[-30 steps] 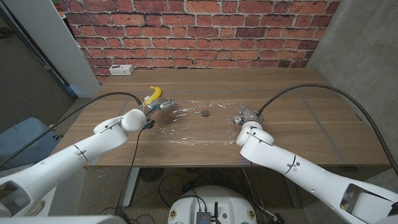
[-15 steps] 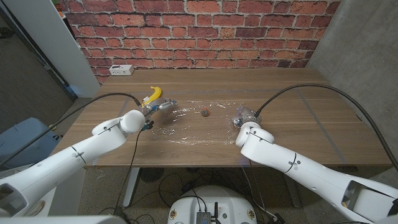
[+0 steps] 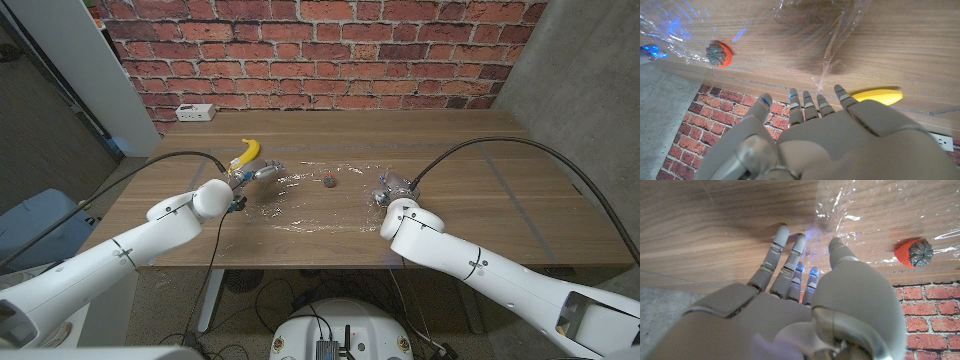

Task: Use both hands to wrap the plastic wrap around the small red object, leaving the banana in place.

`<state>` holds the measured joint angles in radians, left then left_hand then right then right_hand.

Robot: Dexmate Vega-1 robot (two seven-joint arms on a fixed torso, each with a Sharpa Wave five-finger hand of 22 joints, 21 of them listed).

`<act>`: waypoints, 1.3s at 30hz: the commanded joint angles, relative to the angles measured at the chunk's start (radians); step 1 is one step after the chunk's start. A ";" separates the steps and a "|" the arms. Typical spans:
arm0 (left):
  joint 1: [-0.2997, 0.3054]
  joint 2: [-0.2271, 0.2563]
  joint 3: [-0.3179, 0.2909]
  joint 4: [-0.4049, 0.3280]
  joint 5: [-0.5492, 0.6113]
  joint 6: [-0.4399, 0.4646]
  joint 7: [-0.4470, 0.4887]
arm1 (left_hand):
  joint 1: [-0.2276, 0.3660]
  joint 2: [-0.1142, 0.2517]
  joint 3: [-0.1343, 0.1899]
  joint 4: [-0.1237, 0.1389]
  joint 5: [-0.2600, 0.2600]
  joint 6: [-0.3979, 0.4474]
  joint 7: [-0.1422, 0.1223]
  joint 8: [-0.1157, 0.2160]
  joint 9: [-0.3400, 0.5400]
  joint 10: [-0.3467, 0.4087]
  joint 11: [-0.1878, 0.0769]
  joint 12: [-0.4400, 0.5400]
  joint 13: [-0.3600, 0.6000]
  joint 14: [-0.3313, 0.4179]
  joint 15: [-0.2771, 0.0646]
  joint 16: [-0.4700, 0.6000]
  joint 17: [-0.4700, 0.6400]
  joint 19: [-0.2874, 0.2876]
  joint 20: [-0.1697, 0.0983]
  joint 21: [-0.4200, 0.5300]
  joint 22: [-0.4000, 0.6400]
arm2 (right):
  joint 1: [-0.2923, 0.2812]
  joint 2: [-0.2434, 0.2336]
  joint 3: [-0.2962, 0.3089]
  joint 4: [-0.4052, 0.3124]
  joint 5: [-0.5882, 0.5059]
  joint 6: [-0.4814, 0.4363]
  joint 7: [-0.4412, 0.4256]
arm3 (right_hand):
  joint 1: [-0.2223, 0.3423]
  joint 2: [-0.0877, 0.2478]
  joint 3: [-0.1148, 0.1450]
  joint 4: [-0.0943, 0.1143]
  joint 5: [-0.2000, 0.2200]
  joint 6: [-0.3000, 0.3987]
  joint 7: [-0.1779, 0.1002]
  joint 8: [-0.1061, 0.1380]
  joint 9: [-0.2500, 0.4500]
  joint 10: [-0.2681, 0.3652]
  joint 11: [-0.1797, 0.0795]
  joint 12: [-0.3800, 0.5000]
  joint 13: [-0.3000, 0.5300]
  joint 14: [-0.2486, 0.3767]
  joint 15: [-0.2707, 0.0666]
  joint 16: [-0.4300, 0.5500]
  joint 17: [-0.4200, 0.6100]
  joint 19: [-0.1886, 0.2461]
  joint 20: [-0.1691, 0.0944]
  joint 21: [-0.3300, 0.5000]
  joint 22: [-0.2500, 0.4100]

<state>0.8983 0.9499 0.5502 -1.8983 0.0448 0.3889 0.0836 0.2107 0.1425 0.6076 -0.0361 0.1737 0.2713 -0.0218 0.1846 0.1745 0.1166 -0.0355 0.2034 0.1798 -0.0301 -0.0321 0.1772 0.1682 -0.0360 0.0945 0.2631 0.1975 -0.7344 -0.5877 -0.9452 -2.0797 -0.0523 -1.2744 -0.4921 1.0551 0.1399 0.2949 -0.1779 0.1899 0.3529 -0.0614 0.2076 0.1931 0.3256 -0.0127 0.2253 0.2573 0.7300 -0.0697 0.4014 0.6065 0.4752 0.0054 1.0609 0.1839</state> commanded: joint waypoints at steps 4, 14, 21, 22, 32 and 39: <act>0.029 0.014 -0.011 -0.027 -0.002 0.009 0.009 | 0.008 -0.014 0.002 -0.009 -0.002 -0.002 -0.004 -0.003 0.003 -0.001 -0.008 -0.003 0.002 -0.006 -0.011 -0.001 -0.001 0.004 0.009 -0.004 0.002 | -0.035 -0.016 -0.020 0.007 -0.060 0.105 -0.091 | 0.342 -0.057 0.073 -0.014 0.029 0.101 -0.028 0.021 0.009 0.090 -0.035 0.022 0.006 0.117 -0.170 0.126 0.145 -0.006 -0.136 0.094 0.019; 0.033 0.029 -0.009 -0.048 0.001 0.042 -0.004 | 0.016 -0.018 0.001 -0.024 -0.002 0.021 0.003 0.005 0.003 0.027 -0.007 0.006 0.002 0.008 -0.010 0.003 -0.002 0.008 0.012 -0.005 0.001 | -0.061 -0.028 -0.025 0.037 -0.158 0.269 -0.127 | 0.401 -0.067 0.077 -0.001 0.038 0.143 -0.034 0.027 0.013 0.123 -0.044 0.026 0.011 0.135 -0.169 0.124 0.161 -0.023 -0.183 0.149 0.027; 0.026 0.037 0.002 -0.061 0.012 0.075 -0.019 | 0.020 -0.023 -0.004 -0.045 -0.003 0.087 0.022 0.018 0.004 0.123 -0.001 0.030 0.003 0.072 -0.007 0.013 -0.001 0.024 0.030 -0.003 0.002 | -0.049 -0.040 -0.042 0.055 -0.240 0.352 -0.090 | 0.408 -0.071 0.075 0.002 0.041 0.153 -0.034 0.027 0.013 0.128 -0.048 0.026 0.012 0.136 -0.169 0.118 0.161 -0.032 -0.187 0.160 0.025; 0.024 0.038 0.005 -0.063 0.014 0.081 -0.023 | 0.020 -0.023 -0.004 -0.046 -0.003 0.098 0.025 0.020 0.004 0.134 0.000 0.033 0.003 0.077 -0.009 0.013 -0.001 0.025 0.029 -0.003 0.002 | -0.047 -0.038 -0.043 0.060 -0.251 0.360 -0.085 | 0.409 -0.071 0.075 0.003 0.041 0.154 -0.034 0.027 0.013 0.130 -0.048 0.027 0.012 0.136 -0.169 0.117 0.161 -0.034 -0.188 0.161 0.025; -0.005 0.048 0.042 -0.093 0.053 0.175 -0.061 | 0.018 -0.002 0.008 -0.047 0.003 0.161 0.041 0.024 0.004 0.199 0.008 0.040 0.004 0.160 0.000 0.020 0.000 0.043 0.043 0.001 0.002 | -0.037 -0.019 -0.037 0.098 -0.343 0.450 -0.024 | 0.415 -0.071 0.073 0.006 0.045 0.171 -0.037 0.029 0.014 0.143 -0.053 0.029 0.014 0.138 -0.169 0.112 0.161 -0.045 -0.191 0.174 0.023; -0.031 0.051 0.075 -0.106 0.089 0.231 -0.084 | 0.044 0.030 0.038 -0.057 0.020 0.173 0.039 0.020 0.004 0.207 0.000 0.034 0.003 0.159 0.001 0.010 -0.002 0.043 0.047 -0.001 0.002 | -0.022 0.001 -0.030 0.134 -0.397 0.518 0.018 | 0.418 -0.070 0.072 0.008 0.047 0.178 -0.038 0.030 0.014 0.147 -0.056 0.029 0.015 0.140 -0.169 0.110 0.162 -0.049 -0.190 0.181 0.023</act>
<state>0.8986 0.9940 0.5851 -1.9820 0.0901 0.5376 0.0338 0.2414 0.1547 0.6278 -0.0909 0.1825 0.4257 0.0211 0.2002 0.1745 0.3134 -0.0354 0.2383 0.1798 0.1219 -0.0339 0.1936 0.1656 0.0035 0.1339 0.2583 0.1975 -0.7744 -0.6101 -0.9820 -1.9930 -0.3584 -0.8587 -0.5325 1.4624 0.0700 0.3641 -0.1748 0.2264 0.5171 -0.0994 0.2346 0.2026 0.4630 -0.0679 0.2479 0.2672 0.8610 -0.1126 0.5127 0.7649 0.4282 -0.0463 1.2354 0.2045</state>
